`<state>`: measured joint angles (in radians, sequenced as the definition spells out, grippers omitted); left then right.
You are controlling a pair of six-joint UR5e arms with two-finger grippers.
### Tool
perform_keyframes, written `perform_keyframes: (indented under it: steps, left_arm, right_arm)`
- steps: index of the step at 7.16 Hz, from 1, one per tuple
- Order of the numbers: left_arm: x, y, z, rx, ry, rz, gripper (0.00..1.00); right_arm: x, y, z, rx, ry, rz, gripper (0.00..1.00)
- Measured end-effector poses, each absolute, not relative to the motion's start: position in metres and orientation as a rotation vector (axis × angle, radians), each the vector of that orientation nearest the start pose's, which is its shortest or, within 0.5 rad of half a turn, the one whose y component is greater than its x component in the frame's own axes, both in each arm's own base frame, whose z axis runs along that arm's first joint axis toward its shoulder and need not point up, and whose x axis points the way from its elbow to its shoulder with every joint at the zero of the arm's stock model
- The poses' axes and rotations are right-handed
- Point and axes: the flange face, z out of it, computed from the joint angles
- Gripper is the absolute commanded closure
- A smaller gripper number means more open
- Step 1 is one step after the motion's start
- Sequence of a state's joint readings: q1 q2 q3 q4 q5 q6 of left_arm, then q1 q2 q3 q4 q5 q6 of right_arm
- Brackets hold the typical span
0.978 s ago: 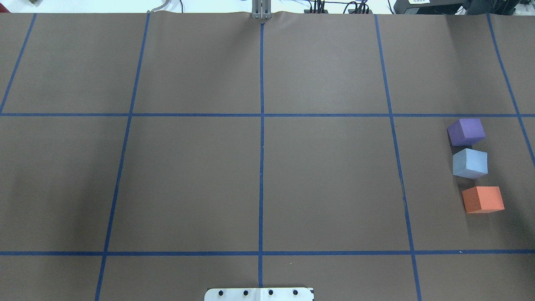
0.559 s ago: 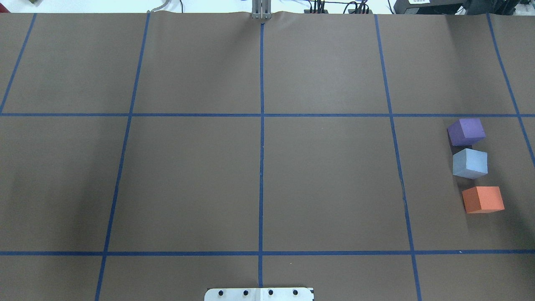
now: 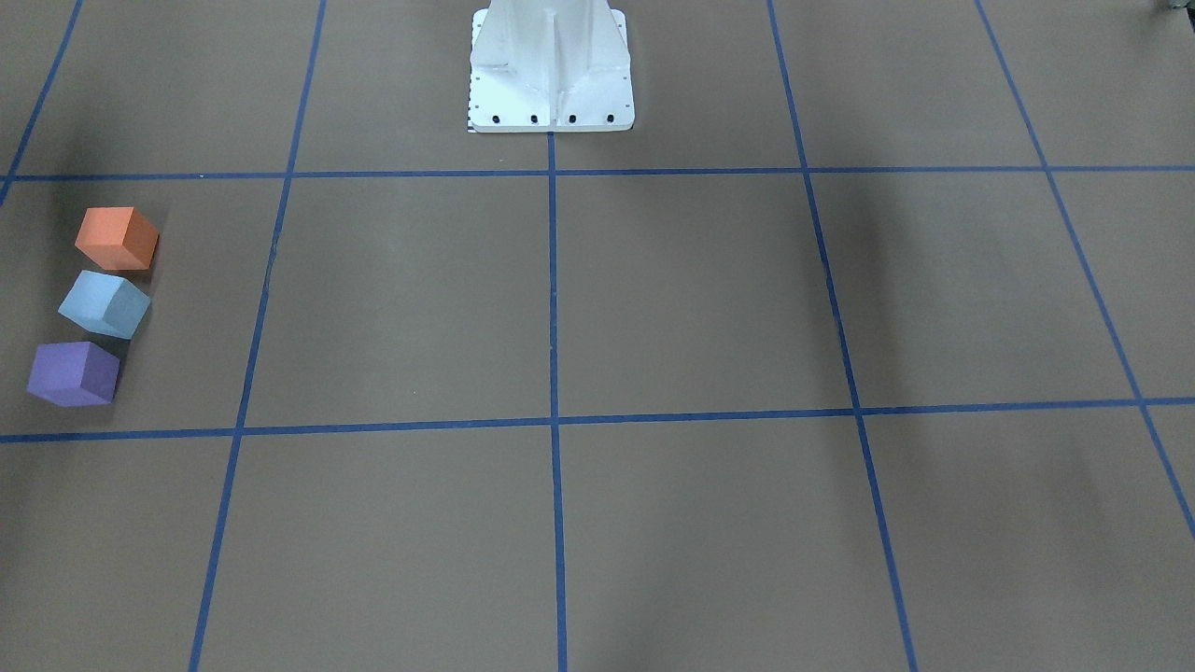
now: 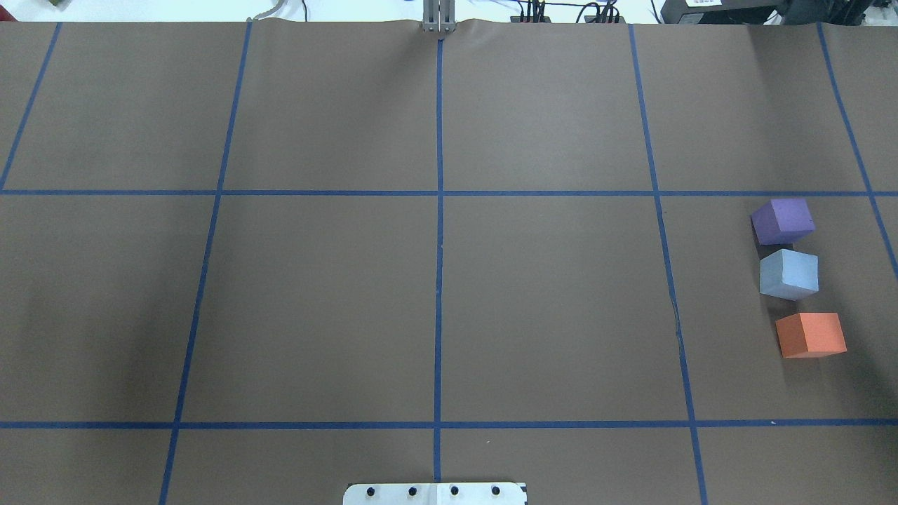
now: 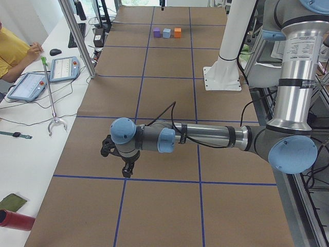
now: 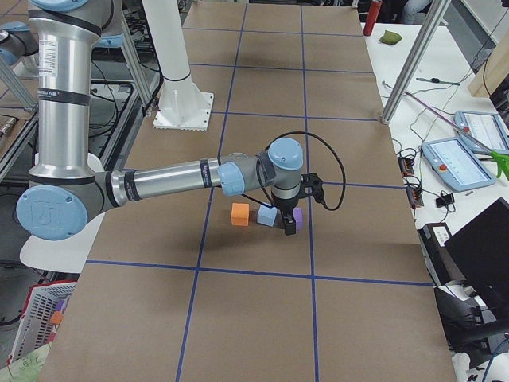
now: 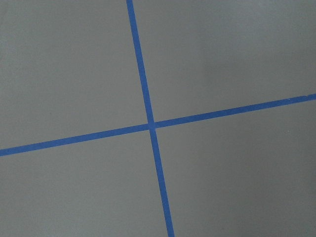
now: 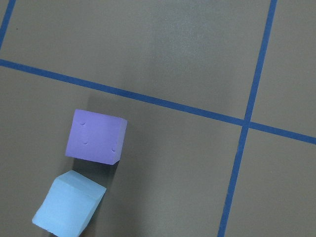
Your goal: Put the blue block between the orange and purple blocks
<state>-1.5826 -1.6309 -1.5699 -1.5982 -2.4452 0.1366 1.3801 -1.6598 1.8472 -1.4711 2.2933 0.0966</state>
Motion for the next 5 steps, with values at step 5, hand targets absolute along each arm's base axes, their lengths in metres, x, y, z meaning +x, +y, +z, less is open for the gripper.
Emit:
perform_keyframes:
  steps: [5]
  left_arm:
    - [-0.0636, -0.5238, 0.6190, 0.148, 0.858, 0.161, 0.00]
  right_arm:
    - [-0.0229, -0.4688, 0.5578, 0.166, -0.749, -0.195, 0.00]
